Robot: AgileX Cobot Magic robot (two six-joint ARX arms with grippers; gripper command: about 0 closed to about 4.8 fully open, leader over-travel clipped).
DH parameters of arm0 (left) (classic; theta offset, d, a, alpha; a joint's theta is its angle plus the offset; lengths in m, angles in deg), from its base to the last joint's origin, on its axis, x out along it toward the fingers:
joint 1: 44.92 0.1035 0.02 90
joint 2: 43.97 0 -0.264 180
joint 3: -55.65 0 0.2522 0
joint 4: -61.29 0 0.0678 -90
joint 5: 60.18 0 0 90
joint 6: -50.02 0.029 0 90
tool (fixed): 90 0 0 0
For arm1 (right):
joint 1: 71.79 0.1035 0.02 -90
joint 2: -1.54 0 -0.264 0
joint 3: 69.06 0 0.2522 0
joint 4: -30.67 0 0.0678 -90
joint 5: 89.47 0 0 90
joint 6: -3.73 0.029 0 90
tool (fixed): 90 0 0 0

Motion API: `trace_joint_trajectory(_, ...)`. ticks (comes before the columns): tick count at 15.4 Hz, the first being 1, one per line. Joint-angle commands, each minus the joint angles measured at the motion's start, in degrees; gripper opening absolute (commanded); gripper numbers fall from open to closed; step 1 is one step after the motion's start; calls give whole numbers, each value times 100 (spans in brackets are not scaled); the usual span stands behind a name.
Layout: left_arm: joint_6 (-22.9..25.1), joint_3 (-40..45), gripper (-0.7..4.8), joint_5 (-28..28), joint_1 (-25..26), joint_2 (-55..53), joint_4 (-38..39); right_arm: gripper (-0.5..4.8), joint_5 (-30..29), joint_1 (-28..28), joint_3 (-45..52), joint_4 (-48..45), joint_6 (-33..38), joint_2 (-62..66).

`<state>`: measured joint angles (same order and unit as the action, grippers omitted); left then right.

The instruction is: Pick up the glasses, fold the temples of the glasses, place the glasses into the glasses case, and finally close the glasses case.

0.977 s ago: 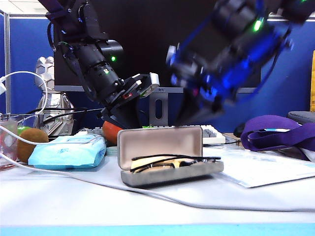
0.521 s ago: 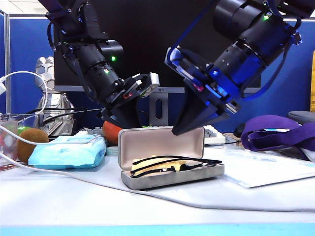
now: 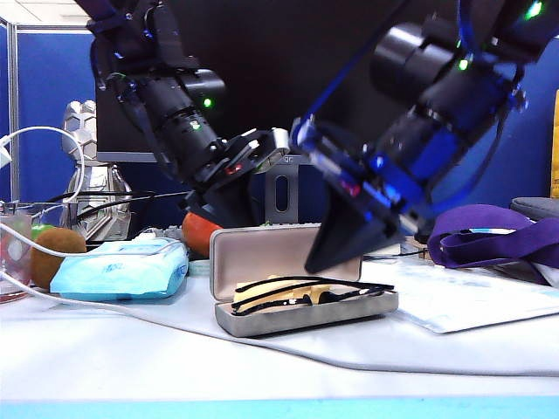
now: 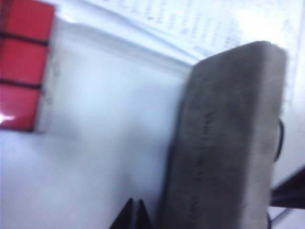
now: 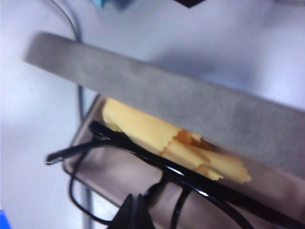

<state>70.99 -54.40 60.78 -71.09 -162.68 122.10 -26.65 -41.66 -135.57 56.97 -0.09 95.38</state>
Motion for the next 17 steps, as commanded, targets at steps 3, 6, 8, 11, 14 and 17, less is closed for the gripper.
trace_joint_trajectory(3,0,-13,-5,125,-66,26,-92,-1,-83,4,-22,-103,-7,345)
trace_joint_trajectory(6,0,-13,-5,142,-87,26,-90,-1,-59,4,-22,-398,13,446)
trace_joint_trajectory(8,0,-9,-5,144,-98,26,-85,-1,24,2,-22,-496,81,496)
trace_joint_trajectory(11,-2,0,-5,179,-157,26,-79,-1,46,2,-22,-664,190,660)
trace_joint_trajectory(14,2,0,-5,273,-166,26,-83,-1,50,4,-22,-955,238,695)
trace_joint_trajectory(17,2,0,-5,275,-166,26,-81,-1,168,4,-22,-1187,282,695)
